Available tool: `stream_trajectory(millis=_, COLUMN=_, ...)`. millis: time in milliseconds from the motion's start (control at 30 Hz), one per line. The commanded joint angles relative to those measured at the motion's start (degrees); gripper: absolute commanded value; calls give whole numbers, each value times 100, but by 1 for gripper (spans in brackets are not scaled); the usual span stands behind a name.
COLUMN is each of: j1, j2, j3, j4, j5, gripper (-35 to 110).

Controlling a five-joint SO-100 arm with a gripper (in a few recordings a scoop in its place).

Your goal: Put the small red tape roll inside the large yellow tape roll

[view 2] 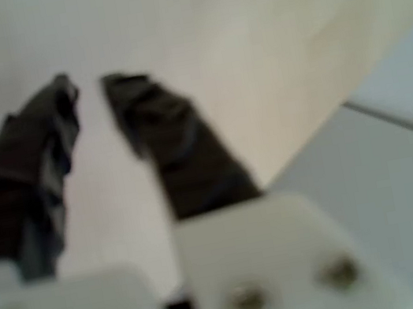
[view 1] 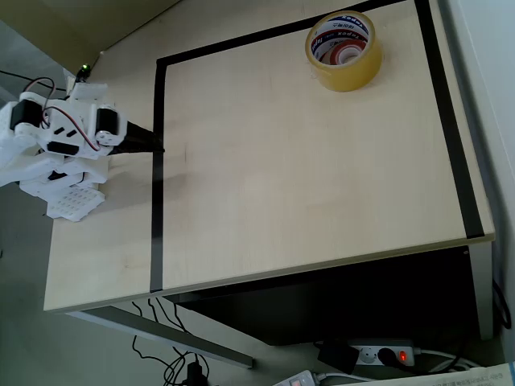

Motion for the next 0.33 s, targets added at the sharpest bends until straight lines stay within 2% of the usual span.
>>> stream_trajectory(millis=0, j1=88, j2=26, j3=659, j4=-53, j5=220, gripper=7)
stream_trajectory(millis=300, j1=439, j2=26, j3=668, j4=176, j5=211, gripper=0)
